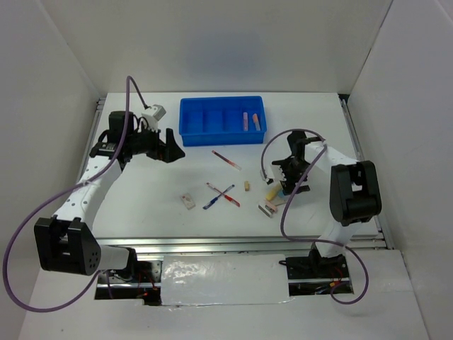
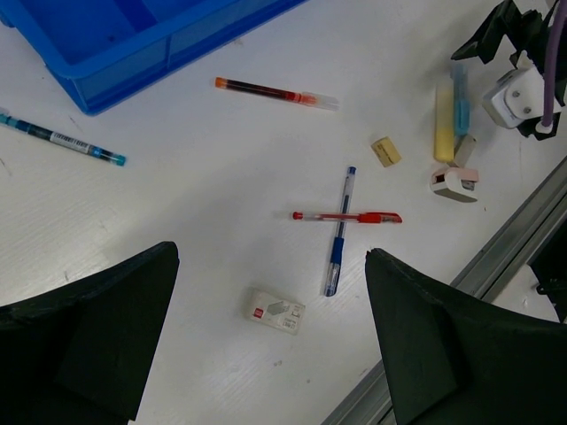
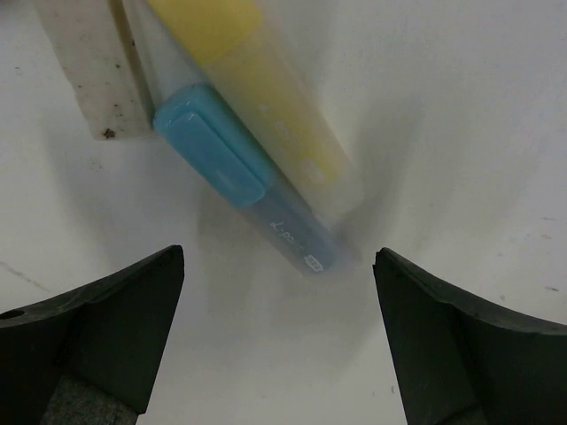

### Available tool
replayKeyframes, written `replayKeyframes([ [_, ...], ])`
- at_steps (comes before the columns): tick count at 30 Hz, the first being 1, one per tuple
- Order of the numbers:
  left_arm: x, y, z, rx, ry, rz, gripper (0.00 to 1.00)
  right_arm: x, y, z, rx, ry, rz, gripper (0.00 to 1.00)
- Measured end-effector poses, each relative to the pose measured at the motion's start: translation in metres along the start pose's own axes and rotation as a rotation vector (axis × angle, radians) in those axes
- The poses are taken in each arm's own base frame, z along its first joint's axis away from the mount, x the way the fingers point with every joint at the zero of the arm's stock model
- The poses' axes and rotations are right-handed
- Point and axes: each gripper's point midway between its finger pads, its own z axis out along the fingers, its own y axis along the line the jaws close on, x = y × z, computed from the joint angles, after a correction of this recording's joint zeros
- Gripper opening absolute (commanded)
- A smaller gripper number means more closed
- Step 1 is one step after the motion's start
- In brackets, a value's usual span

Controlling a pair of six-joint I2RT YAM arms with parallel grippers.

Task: Sort the stationery into containers
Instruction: Pick up the pen from the center of the board.

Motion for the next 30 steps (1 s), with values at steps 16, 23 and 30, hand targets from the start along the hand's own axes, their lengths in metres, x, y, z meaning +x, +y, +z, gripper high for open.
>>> replayKeyframes([
  [16, -0.002, 0.009, -0.002, -0.007, -0.015, -0.012, 0.99, 0.008, 0.008, 0.022, -0.061, 0.059, -0.018, 0.40],
  [23, -0.003, 0.011, -0.002, -0.006, -0.020, -0.014, 0.98, 0.012, 0.018, 0.019, -0.058, 0.093, -0.009, 0.16],
  [30, -0.007, 0.011, -0.002, -0.006, -0.033, -0.008, 0.98, 0.002, 0.022, -0.011, 0.021, 0.064, 0.012, 0.01],
])
